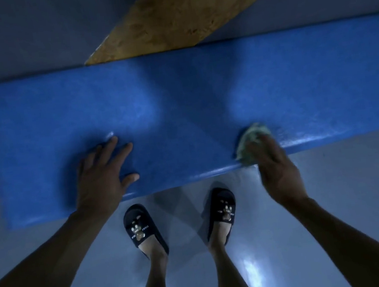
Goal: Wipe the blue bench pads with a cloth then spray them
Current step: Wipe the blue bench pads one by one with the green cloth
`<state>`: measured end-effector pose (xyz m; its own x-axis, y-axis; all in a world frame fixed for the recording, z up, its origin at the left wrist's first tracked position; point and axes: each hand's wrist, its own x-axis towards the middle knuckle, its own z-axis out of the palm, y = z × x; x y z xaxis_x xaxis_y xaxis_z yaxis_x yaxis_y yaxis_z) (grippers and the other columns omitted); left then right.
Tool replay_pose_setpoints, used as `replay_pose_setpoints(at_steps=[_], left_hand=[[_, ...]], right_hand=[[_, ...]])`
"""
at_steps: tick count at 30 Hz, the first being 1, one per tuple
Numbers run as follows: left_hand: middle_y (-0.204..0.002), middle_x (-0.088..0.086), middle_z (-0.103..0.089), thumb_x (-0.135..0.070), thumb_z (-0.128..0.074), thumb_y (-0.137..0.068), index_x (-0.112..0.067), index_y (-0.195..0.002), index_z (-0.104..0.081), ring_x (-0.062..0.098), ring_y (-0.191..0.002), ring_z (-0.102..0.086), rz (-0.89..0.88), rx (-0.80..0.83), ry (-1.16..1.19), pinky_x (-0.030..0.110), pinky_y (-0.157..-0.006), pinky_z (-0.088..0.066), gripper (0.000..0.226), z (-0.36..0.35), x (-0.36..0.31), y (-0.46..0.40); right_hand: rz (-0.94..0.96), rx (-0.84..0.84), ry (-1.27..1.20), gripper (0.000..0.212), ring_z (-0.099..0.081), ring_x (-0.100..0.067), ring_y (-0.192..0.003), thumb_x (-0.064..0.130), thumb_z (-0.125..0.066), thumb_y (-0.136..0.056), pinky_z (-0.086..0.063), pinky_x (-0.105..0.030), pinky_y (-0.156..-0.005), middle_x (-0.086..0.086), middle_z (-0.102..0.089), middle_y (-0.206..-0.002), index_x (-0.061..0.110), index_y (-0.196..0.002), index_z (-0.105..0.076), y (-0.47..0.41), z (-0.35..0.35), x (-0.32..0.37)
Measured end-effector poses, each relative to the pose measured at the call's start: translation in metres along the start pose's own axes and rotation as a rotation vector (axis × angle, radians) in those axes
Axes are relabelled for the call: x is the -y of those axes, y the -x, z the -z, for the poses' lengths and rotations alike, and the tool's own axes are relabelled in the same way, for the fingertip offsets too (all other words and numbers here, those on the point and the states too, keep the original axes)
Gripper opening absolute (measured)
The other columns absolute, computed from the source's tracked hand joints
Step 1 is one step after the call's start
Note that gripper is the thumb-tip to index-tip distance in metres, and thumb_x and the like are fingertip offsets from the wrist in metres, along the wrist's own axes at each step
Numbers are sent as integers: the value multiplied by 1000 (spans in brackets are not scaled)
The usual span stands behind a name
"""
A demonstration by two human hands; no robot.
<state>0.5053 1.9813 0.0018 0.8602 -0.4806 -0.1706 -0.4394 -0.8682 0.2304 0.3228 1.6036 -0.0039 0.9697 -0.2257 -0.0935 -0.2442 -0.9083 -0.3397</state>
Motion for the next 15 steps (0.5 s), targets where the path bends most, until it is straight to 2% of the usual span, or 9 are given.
replay_pose_setpoints(at_steps=[3,6,8,11,13,15], left_hand=[[-155,2,-39,-45,-81,-72,-29,-140,-50,38,-128,-43,-5,6,22,53,-101,-40,77,-2,0,0],[-155,2,-39,-44,-80,-73,-29,-140,-51,38,-129,-42,-3,-7,34,53,-102,-40,75,-2,2,1],[-155,2,-39,-44,-80,-74,-29,-141,-51,38,-130,-41,3,-13,45,53,-102,-40,75,-1,1,2],[-155,0,-39,-46,-78,-75,-30,-141,-50,37,-130,-40,-2,-3,37,53,-99,-42,74,0,3,1],[-155,0,-39,-48,-78,-74,-31,-141,-50,37,-129,-41,-3,0,28,53,-98,-42,74,0,6,3],[-155,0,-38,-48,-78,-74,-31,-141,-49,37,-129,-41,-2,-1,33,54,-99,-41,75,1,7,4]], right_hand=[[-415,-257,-117,54,-38,-35,-140,1,-51,-88,-46,-51,-103,-11,-32,-157,18,-139,-55,9,-14,14],[-702,-360,-333,60,-37,-33,-140,20,-42,-88,-42,-45,-107,-14,-26,-158,24,-148,-43,6,-57,94],[-693,-313,-443,58,-41,-33,-137,29,-39,-95,-44,-42,-105,-13,-23,-157,27,-152,-33,15,-84,162],[-554,-174,-483,55,-55,-31,-117,24,-41,-99,-56,-40,-85,-9,-31,-148,27,-152,-30,30,-98,221],[-422,-59,-475,57,-57,-22,-110,15,-45,-97,-58,-37,-79,-2,-34,-144,30,-151,-31,40,-91,214],[-306,21,-404,58,-55,-19,-117,16,-44,-94,-58,-37,-83,3,-36,-148,34,-149,-37,47,-77,182]])
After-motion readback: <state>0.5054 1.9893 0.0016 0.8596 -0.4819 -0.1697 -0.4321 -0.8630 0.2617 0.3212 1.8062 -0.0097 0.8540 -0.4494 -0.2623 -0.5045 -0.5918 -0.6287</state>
